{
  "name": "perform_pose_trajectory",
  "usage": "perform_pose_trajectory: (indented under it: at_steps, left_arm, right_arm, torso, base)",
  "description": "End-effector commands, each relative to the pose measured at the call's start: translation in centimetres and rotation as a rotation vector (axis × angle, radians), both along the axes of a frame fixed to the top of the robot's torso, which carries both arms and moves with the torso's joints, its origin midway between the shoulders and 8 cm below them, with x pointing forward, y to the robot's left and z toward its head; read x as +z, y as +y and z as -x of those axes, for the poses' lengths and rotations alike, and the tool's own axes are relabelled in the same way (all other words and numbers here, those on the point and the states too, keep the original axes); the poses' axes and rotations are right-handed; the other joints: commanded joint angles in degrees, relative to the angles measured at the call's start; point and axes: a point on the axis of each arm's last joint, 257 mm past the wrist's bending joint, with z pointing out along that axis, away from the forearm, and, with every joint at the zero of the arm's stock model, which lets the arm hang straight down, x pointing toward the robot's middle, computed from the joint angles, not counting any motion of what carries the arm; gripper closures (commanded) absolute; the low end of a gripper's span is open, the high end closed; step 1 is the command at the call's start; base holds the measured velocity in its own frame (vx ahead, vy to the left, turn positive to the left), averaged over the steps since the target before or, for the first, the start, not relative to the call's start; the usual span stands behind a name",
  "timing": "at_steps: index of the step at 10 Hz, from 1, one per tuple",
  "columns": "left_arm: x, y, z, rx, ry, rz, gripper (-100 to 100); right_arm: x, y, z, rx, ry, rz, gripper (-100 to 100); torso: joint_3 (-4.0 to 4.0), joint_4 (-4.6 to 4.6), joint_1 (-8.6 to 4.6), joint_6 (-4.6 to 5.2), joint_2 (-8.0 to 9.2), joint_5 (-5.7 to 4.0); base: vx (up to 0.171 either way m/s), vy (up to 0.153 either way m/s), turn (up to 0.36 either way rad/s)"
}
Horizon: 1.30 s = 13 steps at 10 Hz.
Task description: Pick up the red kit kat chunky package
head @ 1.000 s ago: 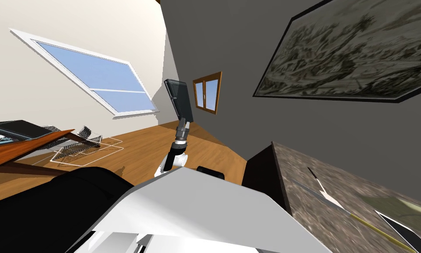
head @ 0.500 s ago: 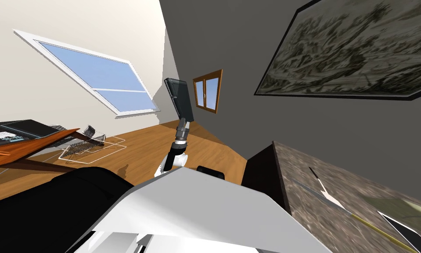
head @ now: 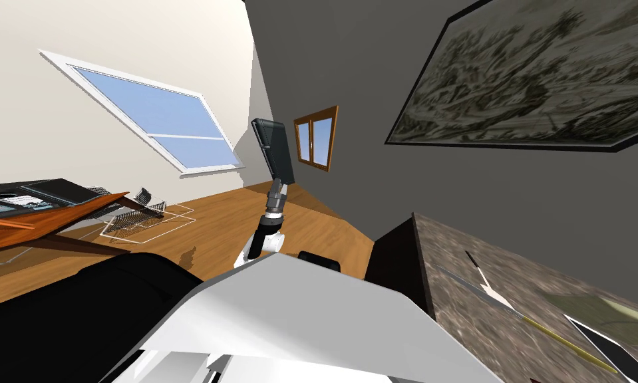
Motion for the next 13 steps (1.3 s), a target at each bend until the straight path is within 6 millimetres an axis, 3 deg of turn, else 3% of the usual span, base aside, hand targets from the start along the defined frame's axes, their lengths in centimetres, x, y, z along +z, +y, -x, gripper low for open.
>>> perform_pose_trajectory:
  at_steps: [1,13]
  left_arm:
    - [0.0,0.0,0.0,0.0,0.0,0.0,0]
    - [0.0,0.0,0.0,0.0,0.0,0.0,0]
  right_arm:
    - [-0.1,0.0,-0.3,-0.003,0.001,0.001,-100]
    - [-1.0,1.0,-4.5,-0.026,-0.013,0.014,-100]
  torso:
    - [0.0,0.0,0.0,0.0,0.0,0.0]
    - [-0.04,-0.01,0.05,0.02,-0.09,0.02]
  base:
    - [-0.052,-0.017,0.025]
    - [-0.044,-0.009,0.021]
